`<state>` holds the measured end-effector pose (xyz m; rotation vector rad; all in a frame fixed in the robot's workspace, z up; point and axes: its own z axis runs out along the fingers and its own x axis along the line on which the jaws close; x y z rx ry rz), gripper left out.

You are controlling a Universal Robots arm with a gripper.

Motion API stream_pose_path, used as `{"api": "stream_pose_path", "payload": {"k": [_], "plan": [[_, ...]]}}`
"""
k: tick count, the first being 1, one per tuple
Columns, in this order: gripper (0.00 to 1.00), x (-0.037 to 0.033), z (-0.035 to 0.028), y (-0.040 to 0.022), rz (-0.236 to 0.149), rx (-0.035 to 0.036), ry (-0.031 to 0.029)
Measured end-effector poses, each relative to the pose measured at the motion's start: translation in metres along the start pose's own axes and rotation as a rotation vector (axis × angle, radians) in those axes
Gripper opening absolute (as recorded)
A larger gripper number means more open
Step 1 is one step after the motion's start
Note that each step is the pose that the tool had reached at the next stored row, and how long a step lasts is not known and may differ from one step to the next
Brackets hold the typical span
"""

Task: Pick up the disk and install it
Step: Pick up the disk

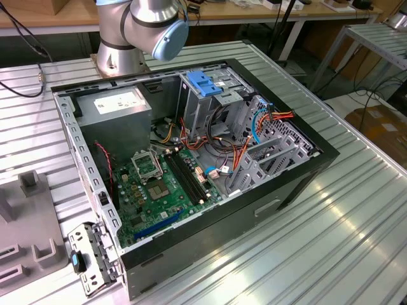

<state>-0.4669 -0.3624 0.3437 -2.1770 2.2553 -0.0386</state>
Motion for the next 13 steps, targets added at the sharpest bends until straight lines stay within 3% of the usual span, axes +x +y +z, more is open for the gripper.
{"api": "stream_pose_path", "payload": {"k": [13], "plan": [[0.37, 0.0001, -0.0072, -0.0002, 0.000, 0.0001, -0.0008]]}}
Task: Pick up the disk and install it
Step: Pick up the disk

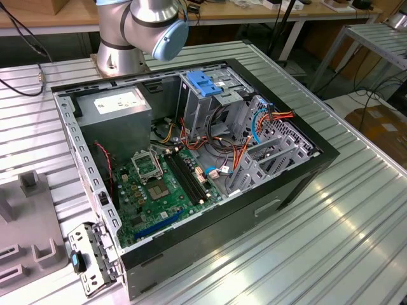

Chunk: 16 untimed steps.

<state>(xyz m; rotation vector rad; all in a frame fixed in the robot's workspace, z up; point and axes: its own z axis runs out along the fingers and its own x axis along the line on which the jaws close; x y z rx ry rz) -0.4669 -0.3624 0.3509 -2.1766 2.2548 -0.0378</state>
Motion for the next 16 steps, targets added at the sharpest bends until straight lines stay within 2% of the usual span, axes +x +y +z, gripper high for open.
{"api": "stream_pose_path", "payload": {"k": [16], "plan": [[0.37, 0.0001, -0.0073, -0.0002, 0.000, -0.0002, 0.0000]]}}
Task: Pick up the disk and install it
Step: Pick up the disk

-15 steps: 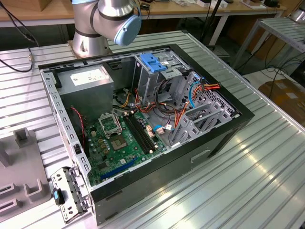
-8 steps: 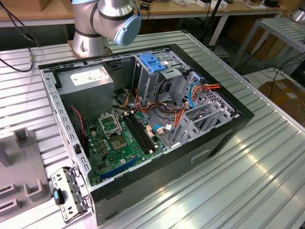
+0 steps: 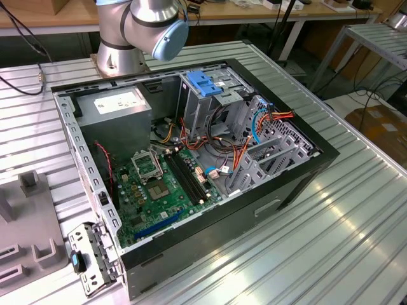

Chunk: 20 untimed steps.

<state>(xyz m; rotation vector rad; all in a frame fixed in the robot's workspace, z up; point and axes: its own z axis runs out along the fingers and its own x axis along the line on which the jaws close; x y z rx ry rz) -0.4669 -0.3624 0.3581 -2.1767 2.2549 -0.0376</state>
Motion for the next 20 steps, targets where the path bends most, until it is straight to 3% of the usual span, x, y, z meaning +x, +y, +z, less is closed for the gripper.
{"api": "stream_pose_path", "payload": {"k": [20], "plan": [[0.37, 0.0001, -0.0074, -0.0002, 0.000, 0.0001, 0.0000]]}}
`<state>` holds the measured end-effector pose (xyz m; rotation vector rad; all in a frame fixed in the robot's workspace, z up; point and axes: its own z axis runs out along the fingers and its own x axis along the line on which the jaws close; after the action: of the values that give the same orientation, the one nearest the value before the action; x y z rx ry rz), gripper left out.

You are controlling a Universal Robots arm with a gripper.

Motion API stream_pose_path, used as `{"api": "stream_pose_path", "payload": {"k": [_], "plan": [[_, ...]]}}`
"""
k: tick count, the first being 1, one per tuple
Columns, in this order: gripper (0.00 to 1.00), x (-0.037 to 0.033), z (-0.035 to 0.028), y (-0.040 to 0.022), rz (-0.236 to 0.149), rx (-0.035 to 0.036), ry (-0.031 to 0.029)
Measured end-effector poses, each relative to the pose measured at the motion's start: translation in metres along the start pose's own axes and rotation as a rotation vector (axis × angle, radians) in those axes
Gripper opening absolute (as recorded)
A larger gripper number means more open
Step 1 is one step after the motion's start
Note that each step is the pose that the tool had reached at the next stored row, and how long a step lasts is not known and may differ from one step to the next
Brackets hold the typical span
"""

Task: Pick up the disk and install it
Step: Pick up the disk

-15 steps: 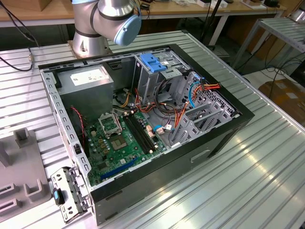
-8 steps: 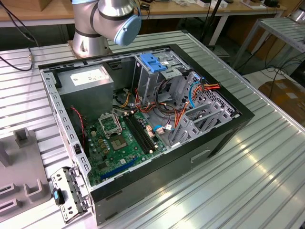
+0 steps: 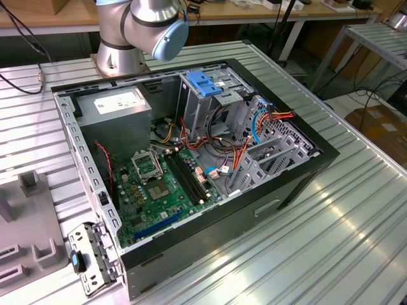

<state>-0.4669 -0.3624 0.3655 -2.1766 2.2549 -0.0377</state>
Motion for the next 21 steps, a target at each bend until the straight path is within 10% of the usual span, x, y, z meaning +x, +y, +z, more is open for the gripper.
{"api": "stream_pose_path", "payload": {"k": [21], "plan": [[0.37, 0.0001, -0.0082, -0.0002, 0.000, 0.0000, 0.0000]]}}
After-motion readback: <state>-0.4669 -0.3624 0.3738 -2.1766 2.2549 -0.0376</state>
